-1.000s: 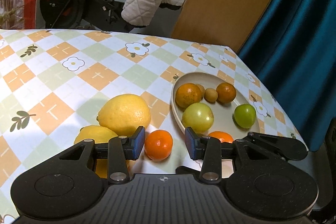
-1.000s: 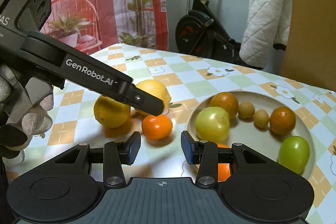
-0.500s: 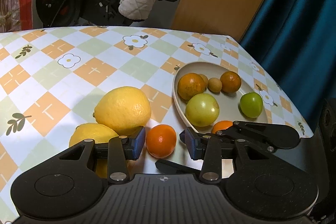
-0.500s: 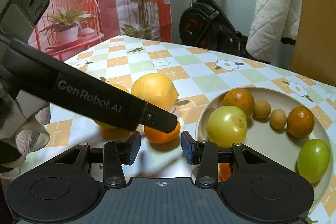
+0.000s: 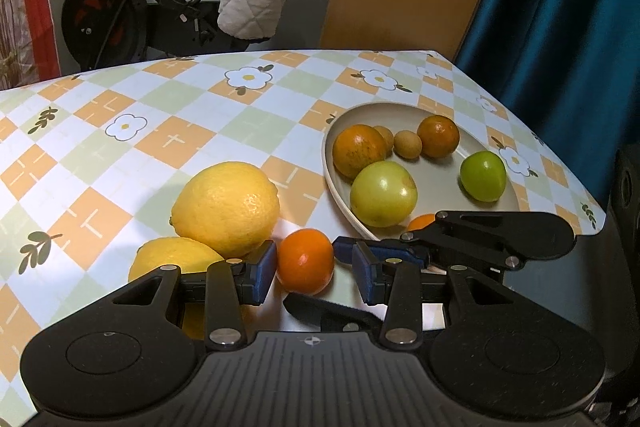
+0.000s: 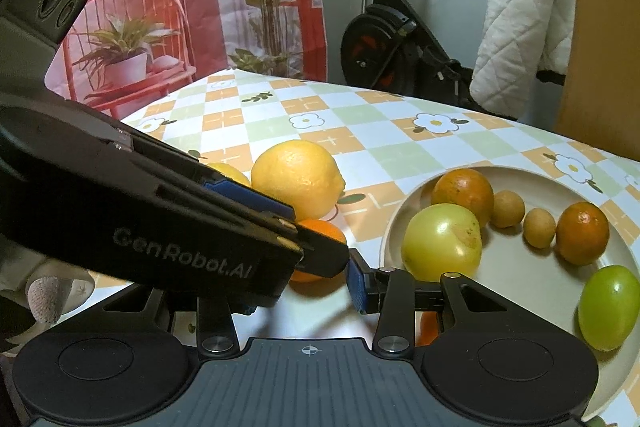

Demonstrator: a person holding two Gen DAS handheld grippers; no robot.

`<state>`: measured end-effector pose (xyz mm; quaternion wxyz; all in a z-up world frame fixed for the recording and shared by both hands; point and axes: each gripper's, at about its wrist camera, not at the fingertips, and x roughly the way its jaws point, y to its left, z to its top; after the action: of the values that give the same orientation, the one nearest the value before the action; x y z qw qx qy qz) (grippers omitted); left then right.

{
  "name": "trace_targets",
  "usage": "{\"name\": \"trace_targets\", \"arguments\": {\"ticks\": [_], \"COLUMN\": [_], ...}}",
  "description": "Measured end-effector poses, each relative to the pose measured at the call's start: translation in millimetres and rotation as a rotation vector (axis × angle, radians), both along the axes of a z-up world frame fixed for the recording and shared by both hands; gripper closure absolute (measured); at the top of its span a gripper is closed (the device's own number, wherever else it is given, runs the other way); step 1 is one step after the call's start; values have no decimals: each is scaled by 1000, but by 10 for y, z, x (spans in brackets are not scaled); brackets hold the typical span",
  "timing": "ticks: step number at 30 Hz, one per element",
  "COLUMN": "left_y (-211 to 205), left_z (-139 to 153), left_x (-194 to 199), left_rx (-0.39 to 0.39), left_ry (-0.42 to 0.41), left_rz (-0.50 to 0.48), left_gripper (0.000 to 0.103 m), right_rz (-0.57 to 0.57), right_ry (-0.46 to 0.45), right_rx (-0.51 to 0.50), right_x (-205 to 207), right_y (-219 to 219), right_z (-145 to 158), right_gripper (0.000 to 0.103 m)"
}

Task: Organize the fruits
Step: 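Close the left tool around the second tangerine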

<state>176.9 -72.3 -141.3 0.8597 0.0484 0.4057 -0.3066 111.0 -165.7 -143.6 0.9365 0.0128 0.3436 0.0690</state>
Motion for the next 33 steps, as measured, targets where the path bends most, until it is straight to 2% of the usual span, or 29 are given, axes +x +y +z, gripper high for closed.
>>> {"name": "trace_targets", "arguments": {"ticks": [12,15,20,33], "left_y": [11,-34,-38,20], "left_z": [6,3,3,-2], "left_x": [30,30,-6,-305], "left_rx": [-2,25,45,-20], "left_ry": [-16,-29,-18,5], "left_rz": [25,23,-11,-16], "left_gripper": [63,63,69,72], "right_rz": [-6,-7,-11,-35], "right_ry": [-3,-1,1,-4], "right_rx": [-4,-12,-14,15], "right_x": [0,10,8,-300], "right_y": [3,26,19,-41], "right_z": [-12,-16,-16,6], "right_gripper": [65,65,65,69]}}
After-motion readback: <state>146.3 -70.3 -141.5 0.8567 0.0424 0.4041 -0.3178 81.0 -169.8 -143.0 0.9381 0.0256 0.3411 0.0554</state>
